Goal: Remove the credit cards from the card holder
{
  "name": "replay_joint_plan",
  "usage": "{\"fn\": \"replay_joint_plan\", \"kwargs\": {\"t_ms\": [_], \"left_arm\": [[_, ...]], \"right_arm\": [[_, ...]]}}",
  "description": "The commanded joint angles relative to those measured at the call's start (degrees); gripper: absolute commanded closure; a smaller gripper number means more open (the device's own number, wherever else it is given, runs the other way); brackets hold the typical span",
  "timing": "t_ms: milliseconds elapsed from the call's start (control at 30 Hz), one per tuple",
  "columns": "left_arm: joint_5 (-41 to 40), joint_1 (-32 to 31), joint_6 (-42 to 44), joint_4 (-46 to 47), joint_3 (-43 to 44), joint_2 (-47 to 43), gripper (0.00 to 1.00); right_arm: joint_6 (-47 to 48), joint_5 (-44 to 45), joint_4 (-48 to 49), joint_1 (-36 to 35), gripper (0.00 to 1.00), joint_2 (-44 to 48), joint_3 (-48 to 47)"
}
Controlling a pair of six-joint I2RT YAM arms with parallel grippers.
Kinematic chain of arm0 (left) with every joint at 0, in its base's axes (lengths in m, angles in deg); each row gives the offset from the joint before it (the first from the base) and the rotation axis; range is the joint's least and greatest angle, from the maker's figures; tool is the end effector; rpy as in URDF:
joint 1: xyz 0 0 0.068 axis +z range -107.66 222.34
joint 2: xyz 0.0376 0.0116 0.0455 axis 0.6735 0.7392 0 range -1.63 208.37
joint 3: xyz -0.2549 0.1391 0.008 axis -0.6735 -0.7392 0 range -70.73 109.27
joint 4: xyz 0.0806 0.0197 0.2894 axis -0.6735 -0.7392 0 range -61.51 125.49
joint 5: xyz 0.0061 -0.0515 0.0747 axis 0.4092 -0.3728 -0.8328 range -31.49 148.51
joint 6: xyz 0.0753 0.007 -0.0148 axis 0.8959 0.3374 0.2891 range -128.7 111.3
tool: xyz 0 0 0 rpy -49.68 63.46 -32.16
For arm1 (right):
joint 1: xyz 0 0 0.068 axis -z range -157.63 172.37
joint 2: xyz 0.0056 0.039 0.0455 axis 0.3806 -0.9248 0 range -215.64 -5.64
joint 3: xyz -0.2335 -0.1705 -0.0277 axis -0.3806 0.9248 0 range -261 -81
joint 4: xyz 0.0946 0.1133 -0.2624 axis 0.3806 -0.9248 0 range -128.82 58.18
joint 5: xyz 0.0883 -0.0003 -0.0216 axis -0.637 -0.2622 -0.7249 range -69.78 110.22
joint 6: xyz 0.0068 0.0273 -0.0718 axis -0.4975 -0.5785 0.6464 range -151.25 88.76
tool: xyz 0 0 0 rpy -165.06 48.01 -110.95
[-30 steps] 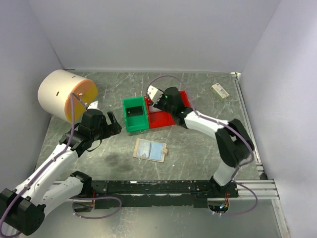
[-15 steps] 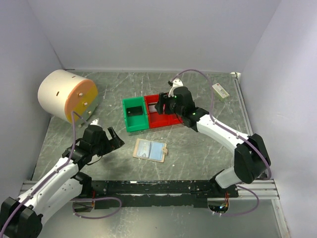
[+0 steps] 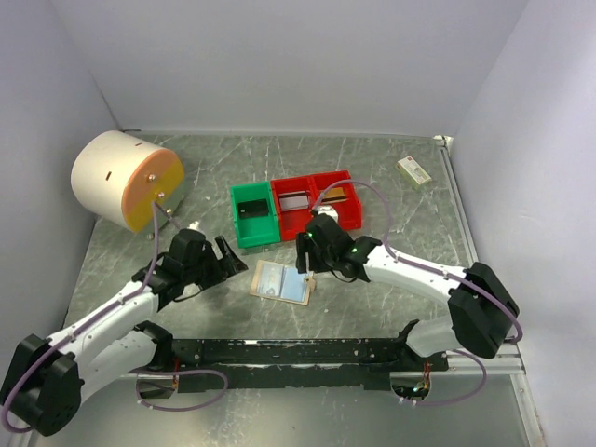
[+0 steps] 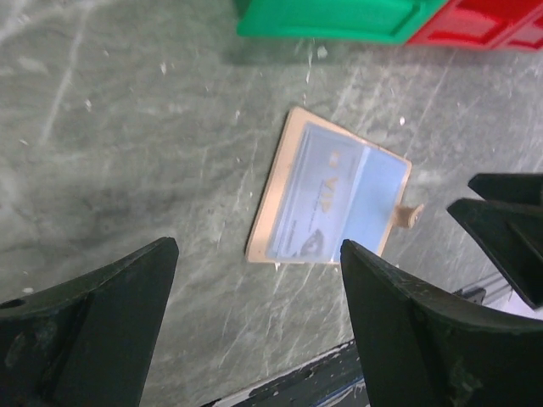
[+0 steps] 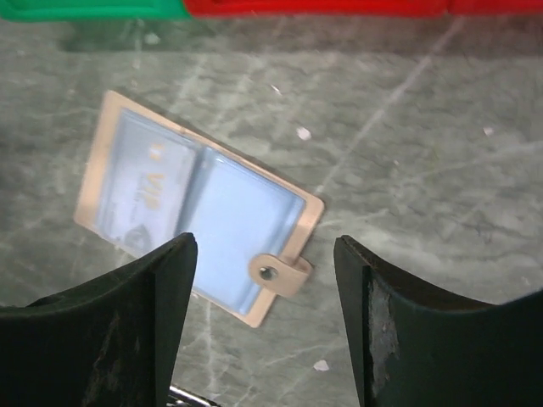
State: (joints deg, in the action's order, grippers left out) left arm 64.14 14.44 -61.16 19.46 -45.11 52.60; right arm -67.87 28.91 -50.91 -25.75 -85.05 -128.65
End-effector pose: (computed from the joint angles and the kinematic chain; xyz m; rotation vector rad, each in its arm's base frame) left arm 0.2043 -0.1155 0.1599 -0.4797 2.4437 -0.7648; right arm 0.2286 0.2401 0.1832 -0.1831 2.4944 0.4588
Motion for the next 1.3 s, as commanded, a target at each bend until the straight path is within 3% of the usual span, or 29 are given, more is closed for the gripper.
{"fn": "replay_joint_plan", "kwargs": {"t_ms": [0, 300, 467, 600, 767, 1000, 1267], "left_arm": [[1.67, -2.69, -4.51, 7.63, -5.81, -5.54, 0.10], [1.55, -4.88, -4.68, 6.46, -8.05, -7.37, 0.06], [-0.13, -6.42, -4.68, 3.93, -8.18, -6.57, 0.07], [-1.23, -6.72, -4.92, 3.13, -8.37, -7.61, 0.07], [-1.20, -6.81, -4.85, 3.69, -8.41, -7.27, 0.07], [-0.55, -8.03, -4.08, 5.55, -8.64, -5.46, 0.07], [-2.45, -10.65, -4.08, 6.41, -7.69, -2.66, 0.08]], "right_arm": [[-2.39, 2.28, -2.08, -0.57, 0.32, 0.55, 4.11], [-1.33, -2.31, 2.77, -0.75, 0.32, -7.87, 1.88], [-0.41, -0.77, 1.45, -1.63, 0.54, -8.48, 2.48], [1.30, -0.08, 0.83, -1.89, 0.80, -4.96, 6.58], [3.22, -1.33, -1.32, -1.98, 1.00, -0.93, 9.42], [14.40, -10.19, 0.16, -4.02, 1.00, 3.94, 11.43], [18.92, -15.15, 1.43, -11.41, 1.00, 2.67, 9.37]]}}
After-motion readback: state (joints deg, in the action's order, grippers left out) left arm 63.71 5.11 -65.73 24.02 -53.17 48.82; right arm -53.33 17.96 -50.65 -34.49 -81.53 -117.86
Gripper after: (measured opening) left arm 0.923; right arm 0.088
